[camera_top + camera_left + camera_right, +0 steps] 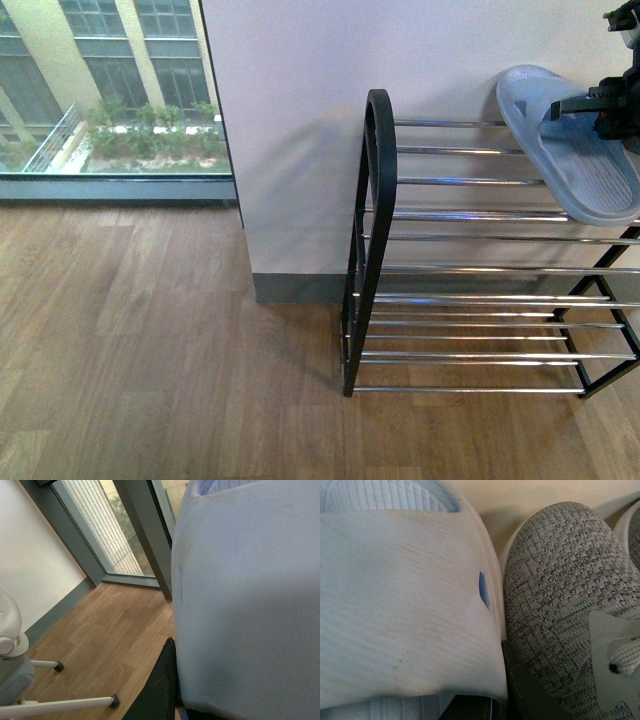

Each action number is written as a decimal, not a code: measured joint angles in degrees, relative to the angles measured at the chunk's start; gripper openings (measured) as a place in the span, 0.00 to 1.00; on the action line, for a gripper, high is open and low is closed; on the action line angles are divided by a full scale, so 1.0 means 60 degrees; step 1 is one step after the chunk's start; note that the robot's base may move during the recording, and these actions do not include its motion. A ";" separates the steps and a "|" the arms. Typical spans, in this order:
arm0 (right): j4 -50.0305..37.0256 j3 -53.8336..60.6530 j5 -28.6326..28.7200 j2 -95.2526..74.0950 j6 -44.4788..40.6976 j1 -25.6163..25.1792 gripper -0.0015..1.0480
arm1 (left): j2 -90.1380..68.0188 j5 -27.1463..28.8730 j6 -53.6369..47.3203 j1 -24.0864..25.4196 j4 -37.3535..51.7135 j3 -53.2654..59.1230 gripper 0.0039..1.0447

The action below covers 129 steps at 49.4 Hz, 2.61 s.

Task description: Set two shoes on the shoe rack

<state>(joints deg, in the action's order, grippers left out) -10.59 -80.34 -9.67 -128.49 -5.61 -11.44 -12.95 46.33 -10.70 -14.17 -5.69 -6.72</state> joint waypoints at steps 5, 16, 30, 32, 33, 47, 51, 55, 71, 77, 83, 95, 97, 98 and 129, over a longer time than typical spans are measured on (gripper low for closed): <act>0.0466 -0.0244 0.0007 -0.0036 0.0299 -0.0029 0.02 | 0.0000 0.0004 0.0004 0.0000 0.0000 0.0000 0.02; 0.1013 0.0011 0.0568 0.0430 0.0761 -0.0182 0.31 | 0.0000 0.0000 0.0004 0.0000 0.0000 0.0000 0.02; 0.2299 0.1453 0.1570 0.3173 0.0874 -0.0809 0.74 | 0.0000 0.0000 0.0004 0.0000 0.0000 0.0000 0.02; 0.2269 0.1596 0.1563 0.3504 0.0765 -0.0925 0.79 | 0.0000 0.0000 0.0004 0.0000 0.0000 0.0000 0.02; 0.2248 0.1690 0.1588 0.3716 0.0692 -0.1009 0.82 | 0.0000 0.0000 0.0000 0.0000 0.0000 0.0000 0.02; -0.0324 0.3748 0.2055 0.5544 -0.0364 -0.2044 0.87 | 0.0000 -0.0004 0.0000 0.0000 0.0000 0.0000 0.02; -0.3821 0.5490 0.4324 0.6131 0.0255 -0.2167 0.74 | 0.0000 0.0018 0.0004 0.0004 0.0000 0.0000 0.02; -0.5599 0.6703 0.4998 0.6696 0.0528 -0.1894 0.64 | 0.0000 0.0000 0.0000 0.0004 0.0000 0.0000 0.02; -0.7111 0.9967 0.3956 0.8987 0.0801 -0.0550 0.15 | 0.0000 0.0018 0.0000 0.0007 0.0000 0.0000 0.02; -0.7107 1.0706 0.3574 0.9734 0.0838 -0.0178 0.02 | 0.0000 0.0015 0.0004 0.0007 0.0000 0.0000 0.02; -0.6925 1.1413 0.3209 1.0677 0.0831 0.0273 0.02 | 0.0000 0.0015 0.0000 0.0007 0.0000 0.0000 0.02; -0.6186 1.2284 0.2674 1.2247 0.0834 0.0812 0.02 | 0.0000 0.0015 0.0000 0.0007 0.0000 0.0000 0.02; -0.6033 1.2397 0.2594 1.2509 0.0831 0.0889 0.02 | 0.0000 0.0015 0.0000 0.0007 0.0000 0.0000 0.02; -0.5989 1.2422 0.2572 1.2575 0.0834 0.0907 0.02 | 0.0000 0.0011 0.0004 0.0007 0.0000 0.0000 0.02; -0.3778 1.3202 0.1617 1.5759 0.0834 0.1865 0.02 | 0.0000 0.0007 0.0000 0.0007 0.0000 0.0000 0.02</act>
<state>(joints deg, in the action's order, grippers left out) -33.26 -1.13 0.03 -33.93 -0.60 -0.25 -12.95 46.37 -10.70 -14.13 -5.69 -6.72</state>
